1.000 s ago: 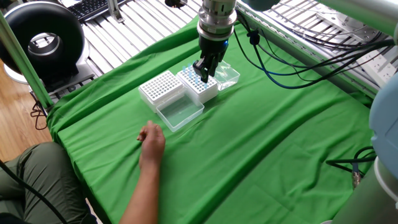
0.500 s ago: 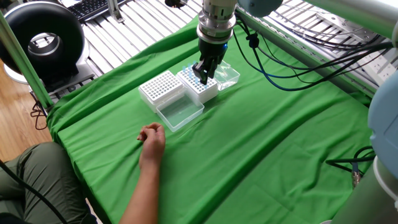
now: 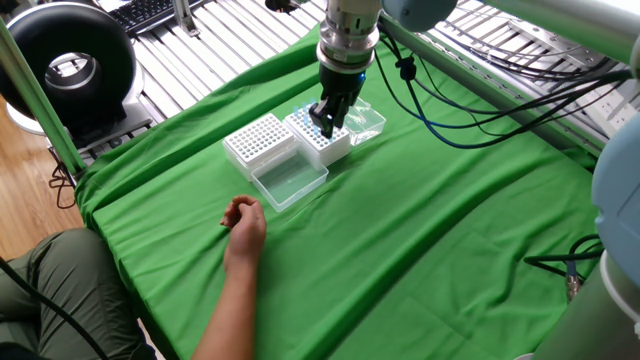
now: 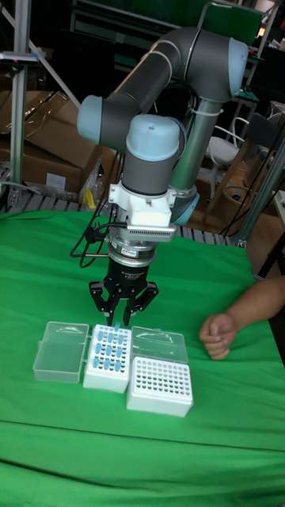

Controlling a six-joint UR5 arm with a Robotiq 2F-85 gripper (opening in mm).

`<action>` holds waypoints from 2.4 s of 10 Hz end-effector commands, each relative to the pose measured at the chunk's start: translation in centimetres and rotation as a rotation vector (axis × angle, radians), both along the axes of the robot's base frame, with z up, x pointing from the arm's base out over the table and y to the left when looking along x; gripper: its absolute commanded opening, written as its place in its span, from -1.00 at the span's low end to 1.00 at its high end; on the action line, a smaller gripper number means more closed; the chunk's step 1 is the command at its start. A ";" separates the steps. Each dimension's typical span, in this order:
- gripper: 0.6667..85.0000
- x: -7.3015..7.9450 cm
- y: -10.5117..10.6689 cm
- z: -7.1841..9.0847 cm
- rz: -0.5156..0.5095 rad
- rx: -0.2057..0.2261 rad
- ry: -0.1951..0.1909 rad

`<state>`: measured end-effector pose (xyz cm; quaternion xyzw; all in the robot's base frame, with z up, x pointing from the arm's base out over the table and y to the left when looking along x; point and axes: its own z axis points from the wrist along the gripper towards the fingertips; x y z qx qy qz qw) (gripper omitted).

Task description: Insert a medium pipette tip into the holder for medium pipette tips

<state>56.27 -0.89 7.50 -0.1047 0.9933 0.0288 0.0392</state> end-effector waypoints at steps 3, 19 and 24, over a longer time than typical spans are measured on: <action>-0.19 0.0 0.2 -0.7 -0.011 0.010 -0.013; -0.99 -0.2 0.0 -0.8 -0.055 0.006 -0.018; -0.99 -1.2 0.3 2.1 -0.049 0.007 0.016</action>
